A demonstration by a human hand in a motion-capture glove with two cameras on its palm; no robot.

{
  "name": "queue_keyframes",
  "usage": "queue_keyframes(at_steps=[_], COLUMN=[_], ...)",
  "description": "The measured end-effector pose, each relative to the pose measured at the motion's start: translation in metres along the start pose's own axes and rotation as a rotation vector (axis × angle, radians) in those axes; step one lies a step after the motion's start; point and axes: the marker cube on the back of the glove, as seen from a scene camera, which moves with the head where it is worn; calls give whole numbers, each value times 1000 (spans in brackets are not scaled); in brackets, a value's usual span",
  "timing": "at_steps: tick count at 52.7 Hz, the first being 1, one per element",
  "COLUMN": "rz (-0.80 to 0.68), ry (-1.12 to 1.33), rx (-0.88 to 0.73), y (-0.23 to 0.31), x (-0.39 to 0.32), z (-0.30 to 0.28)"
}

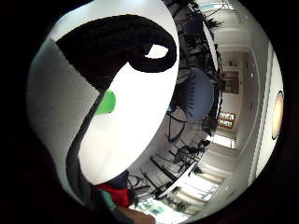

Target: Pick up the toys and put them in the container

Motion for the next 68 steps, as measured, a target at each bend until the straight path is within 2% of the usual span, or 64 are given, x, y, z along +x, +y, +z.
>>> queue_keyframes(at_steps=[11, 22, 32, 40, 49, 60, 68], rz=[-71, -129, -123, -104, -37, -54, -105], ry=[-84, 26, -12, -55, -115, 7, 46], rx=[-30, -114, -130, -91, 46, 47, 166], y=[-11, -14, -12, -11, -6, 1, 20], x=[-27, -41, -34, -36, -38, -46, -84], z=[22, 24, 29, 28, 25, -10, -73])
